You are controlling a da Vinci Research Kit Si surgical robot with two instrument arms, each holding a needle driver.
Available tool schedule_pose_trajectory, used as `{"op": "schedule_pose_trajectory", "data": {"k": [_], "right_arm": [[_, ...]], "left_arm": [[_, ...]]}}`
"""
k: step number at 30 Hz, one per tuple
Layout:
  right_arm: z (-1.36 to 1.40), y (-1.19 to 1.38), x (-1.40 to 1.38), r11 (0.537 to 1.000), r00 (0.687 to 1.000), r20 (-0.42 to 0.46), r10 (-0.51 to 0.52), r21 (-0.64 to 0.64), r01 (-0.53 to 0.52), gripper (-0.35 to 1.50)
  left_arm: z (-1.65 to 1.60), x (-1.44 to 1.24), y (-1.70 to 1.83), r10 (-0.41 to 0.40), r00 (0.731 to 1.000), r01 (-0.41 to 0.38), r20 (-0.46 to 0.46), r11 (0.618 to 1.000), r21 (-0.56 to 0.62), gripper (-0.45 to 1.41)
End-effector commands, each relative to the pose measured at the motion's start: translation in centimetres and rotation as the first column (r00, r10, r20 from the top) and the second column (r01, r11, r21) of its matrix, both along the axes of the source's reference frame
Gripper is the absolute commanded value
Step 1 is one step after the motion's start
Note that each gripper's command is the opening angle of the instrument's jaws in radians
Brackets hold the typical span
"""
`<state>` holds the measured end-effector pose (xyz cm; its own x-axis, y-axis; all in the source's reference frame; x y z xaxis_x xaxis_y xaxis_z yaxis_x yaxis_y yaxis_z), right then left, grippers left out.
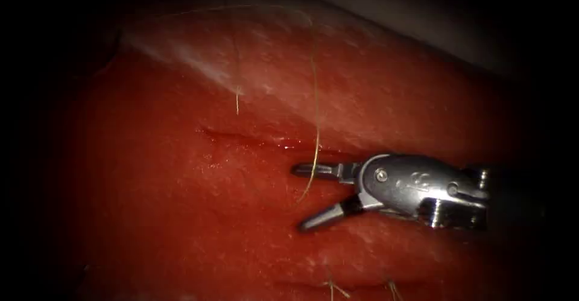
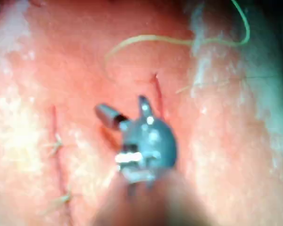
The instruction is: Wound Closure
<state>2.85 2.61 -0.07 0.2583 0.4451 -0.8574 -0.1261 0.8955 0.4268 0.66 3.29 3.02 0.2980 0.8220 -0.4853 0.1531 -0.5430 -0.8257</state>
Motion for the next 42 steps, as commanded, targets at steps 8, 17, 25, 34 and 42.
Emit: {"op": "schedule_pose_trajectory", "data": {"k": [8,17,25,34,42], "right_arm": [[0.43,0.04,0.63,0.999,0.999,0.028,0.043,-0.029,-0.043,1.3],[0.6,-0.04,0.72,0.999,0.998,0.031,0.049,0.003,-0.05,0.24],[0.5,-0.14,0.51,1.0,0.999,0.032,-0.01,0.015,0.01,-0.35],[-0.38,-0.58,0.42,0.991,0.993,-0.042,-0.112,0.067,0.115,-0.35],[-1.15,-0.92,0.57,0.973,0.972,-0.116,-0.205,0.078,0.215,-0.35]], "left_arm": [[0.22,-0.19,-0.11,0.003,1.0,-0.003,0.004,1.0,-0.018,-0.35],[0.32,-0.25,-0.13,0.005,1.0,-0.005,0.005,1.0,-0.028,-0.35],[0.32,-0.25,-0.14,0.015,1.0,-0.015,0.006,0.999,-0.034,-0.35],[0.42,-0.31,-0.17,0.06,0.998,-0.059,0.012,0.996,-0.067,-0.35],[0.45,-0.35,-0.2,0.084,0.996,-0.083,0.016,0.993,-0.085,-0.35]]}}
